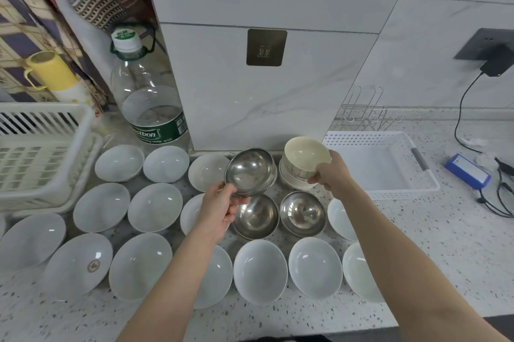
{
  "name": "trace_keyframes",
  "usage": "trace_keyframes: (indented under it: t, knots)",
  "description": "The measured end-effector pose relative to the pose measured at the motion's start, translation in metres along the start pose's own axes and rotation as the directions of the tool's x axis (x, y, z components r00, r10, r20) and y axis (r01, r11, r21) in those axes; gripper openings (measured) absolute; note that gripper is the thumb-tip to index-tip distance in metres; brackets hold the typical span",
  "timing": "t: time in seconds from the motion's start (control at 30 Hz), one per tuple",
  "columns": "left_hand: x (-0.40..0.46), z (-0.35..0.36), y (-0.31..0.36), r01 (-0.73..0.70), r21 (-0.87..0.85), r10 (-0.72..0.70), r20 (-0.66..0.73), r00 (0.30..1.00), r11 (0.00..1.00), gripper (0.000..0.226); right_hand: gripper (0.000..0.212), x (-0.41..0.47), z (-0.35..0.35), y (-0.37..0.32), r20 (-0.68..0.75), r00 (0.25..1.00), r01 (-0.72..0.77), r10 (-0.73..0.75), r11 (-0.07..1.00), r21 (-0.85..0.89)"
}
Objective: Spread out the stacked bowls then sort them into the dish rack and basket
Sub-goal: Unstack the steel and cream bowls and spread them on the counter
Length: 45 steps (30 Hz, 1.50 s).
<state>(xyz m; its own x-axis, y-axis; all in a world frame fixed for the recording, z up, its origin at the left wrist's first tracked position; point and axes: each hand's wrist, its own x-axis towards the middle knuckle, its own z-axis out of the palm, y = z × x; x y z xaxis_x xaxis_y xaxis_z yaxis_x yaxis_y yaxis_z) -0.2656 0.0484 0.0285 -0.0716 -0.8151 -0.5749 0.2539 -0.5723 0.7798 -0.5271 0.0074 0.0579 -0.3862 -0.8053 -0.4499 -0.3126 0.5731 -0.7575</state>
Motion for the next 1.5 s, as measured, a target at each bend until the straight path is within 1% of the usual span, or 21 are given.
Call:
trace_keyframes:
  t: [0.1, 0.2, 0.33, 0.43, 0.6, 0.73, 0.87, 0.97, 1.03, 1.13, 1.23, 1.37, 1.5]
  knots:
    - [0.000, 0.002, 0.001, 0.009, 0.018, -0.009, 0.006, 1.000, 1.000, 0.024, 0.064, -0.001, -0.002, -0.003, 0.010, 1.000, 0.025, -0.025, 0.999, 0.021]
    - [-0.001, 0.005, -0.001, 0.019, 0.026, -0.020, 0.010, 1.000, 0.999, 0.025, 0.070, -0.007, -0.008, -0.006, -0.006, 1.000, 0.027, -0.027, 0.997, 0.070]
    - [-0.003, 0.010, -0.005, 0.017, 0.005, -0.017, 0.007, 1.000, 1.000, 0.027, 0.067, -0.020, -0.023, -0.011, -0.024, 0.997, 0.083, -0.080, 0.971, 0.224]
    - [-0.003, 0.016, -0.012, 0.035, -0.003, -0.035, -0.006, 0.999, 0.999, 0.028, 0.065, -0.035, -0.040, -0.006, -0.067, 0.992, 0.123, -0.107, 0.939, 0.322]
    - [-0.011, 0.039, -0.021, 0.033, -0.009, -0.033, -0.004, 0.999, 0.999, 0.021, 0.061, -0.055, -0.075, 0.026, -0.145, 0.985, 0.150, -0.097, 0.891, 0.428]
    - [-0.022, 0.066, -0.032, 0.001, 0.010, -0.001, 0.008, 1.000, 1.000, 0.019, 0.064, -0.062, -0.110, 0.064, -0.216, 0.976, 0.143, -0.041, 0.864, 0.482]
    - [-0.035, 0.103, -0.049, -0.014, -0.039, 0.014, 0.000, 1.000, 0.999, 0.014, 0.067, -0.058, -0.147, 0.100, -0.231, 0.973, 0.117, 0.005, 0.851, 0.511]
    - [-0.043, 0.134, -0.064, 0.003, -0.089, -0.004, -0.016, 1.000, 0.996, 0.009, 0.070, -0.052, -0.173, 0.123, -0.248, 0.969, 0.101, 0.021, 0.877, 0.469]
    - [-0.047, 0.154, -0.074, 0.005, -0.112, -0.009, -0.034, 0.999, 0.994, 0.011, 0.071, -0.048, -0.189, 0.138, -0.248, 0.969, 0.087, 0.015, 0.915, 0.395]
    - [-0.053, 0.181, -0.089, 0.000, -0.164, -0.010, -0.059, 0.998, 0.986, 0.012, 0.070, -0.043, -0.207, 0.163, -0.215, 0.975, 0.112, -0.064, 0.969, 0.218]
    - [-0.058, 0.200, -0.104, -0.003, -0.176, -0.012, -0.083, 0.997, 0.984, 0.013, 0.071, -0.036, -0.216, 0.186, -0.132, 0.985, 0.118, -0.113, 0.993, 0.028]
    - [-0.069, 0.215, -0.121, -0.019, -0.183, -0.005, -0.127, 0.992, 0.983, 0.017, 0.074, -0.027, -0.212, 0.205, 0.008, 0.993, 0.115, -0.115, 0.993, -0.014]
    - [-0.080, 0.224, -0.132, -0.027, -0.208, -0.016, -0.201, 0.979, 0.978, 0.013, 0.074, -0.017, -0.206, 0.212, 0.097, 0.988, 0.123, -0.121, 0.992, -0.017]
